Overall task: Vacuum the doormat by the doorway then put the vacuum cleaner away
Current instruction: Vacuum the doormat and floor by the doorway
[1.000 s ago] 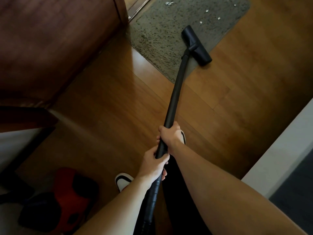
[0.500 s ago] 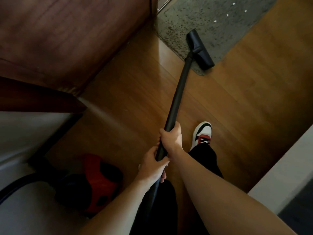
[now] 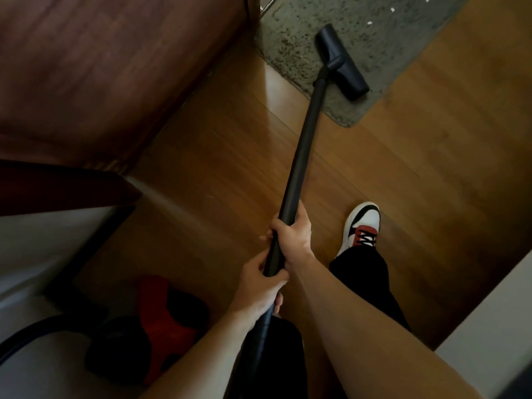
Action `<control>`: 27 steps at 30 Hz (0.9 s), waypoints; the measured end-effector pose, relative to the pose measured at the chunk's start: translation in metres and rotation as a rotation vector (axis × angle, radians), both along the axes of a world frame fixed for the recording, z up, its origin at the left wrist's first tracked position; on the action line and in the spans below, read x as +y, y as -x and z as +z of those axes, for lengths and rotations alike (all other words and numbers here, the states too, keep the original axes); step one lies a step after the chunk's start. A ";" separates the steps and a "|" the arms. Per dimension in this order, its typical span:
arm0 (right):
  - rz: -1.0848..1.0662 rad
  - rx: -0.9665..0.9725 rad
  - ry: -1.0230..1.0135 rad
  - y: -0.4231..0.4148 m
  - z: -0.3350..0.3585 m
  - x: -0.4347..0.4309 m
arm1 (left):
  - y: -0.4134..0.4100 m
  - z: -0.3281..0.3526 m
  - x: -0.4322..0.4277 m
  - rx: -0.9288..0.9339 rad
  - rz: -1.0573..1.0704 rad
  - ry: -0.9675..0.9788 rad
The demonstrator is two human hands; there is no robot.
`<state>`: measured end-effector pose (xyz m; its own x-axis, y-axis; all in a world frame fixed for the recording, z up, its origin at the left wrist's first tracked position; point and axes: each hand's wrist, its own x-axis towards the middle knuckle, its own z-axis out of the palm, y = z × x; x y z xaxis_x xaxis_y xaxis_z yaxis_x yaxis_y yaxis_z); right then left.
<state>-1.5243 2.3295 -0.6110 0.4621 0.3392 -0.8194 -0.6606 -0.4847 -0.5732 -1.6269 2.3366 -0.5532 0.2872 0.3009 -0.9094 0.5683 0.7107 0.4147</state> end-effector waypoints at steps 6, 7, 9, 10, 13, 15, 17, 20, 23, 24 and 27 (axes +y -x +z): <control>0.012 0.004 -0.017 -0.051 -0.014 -0.003 | -0.049 -0.022 -0.007 -0.005 -0.007 0.000; 0.021 0.001 -0.008 -0.062 -0.015 -0.004 | -0.060 -0.024 -0.009 -0.003 -0.003 0.005; 0.034 -0.002 0.002 -0.079 -0.016 -0.004 | -0.078 -0.026 -0.010 0.000 0.004 0.017; 0.036 -0.005 0.004 -0.089 -0.016 -0.003 | -0.088 -0.026 -0.008 -0.002 0.000 0.019; 0.032 -0.018 0.015 -0.119 -0.018 0.004 | -0.117 -0.027 0.001 0.000 -0.028 -0.001; 0.026 -0.023 0.025 -0.141 -0.018 0.013 | -0.138 -0.026 0.010 -0.014 -0.043 -0.024; 0.029 -0.021 0.044 -0.163 -0.017 0.020 | -0.160 -0.025 0.018 -0.021 -0.053 -0.032; 0.031 -0.012 0.076 -0.193 -0.018 0.028 | -0.190 -0.025 0.024 -0.015 -0.052 -0.027; 0.045 -0.010 0.098 -0.219 -0.018 0.034 | -0.214 -0.024 0.029 -0.026 -0.035 -0.018; 0.050 -0.012 0.102 -0.226 -0.017 0.036 | -0.222 -0.024 0.031 -0.024 -0.035 -0.016; 0.067 -0.007 0.112 -0.244 -0.013 0.043 | -0.240 -0.020 0.038 -0.015 -0.037 -0.013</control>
<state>-1.2799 2.3722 -0.6242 0.4475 0.2758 -0.8507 -0.6205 -0.5892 -0.5174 -1.3866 2.3747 -0.5737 0.3117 0.3013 -0.9011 0.5878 0.6840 0.4320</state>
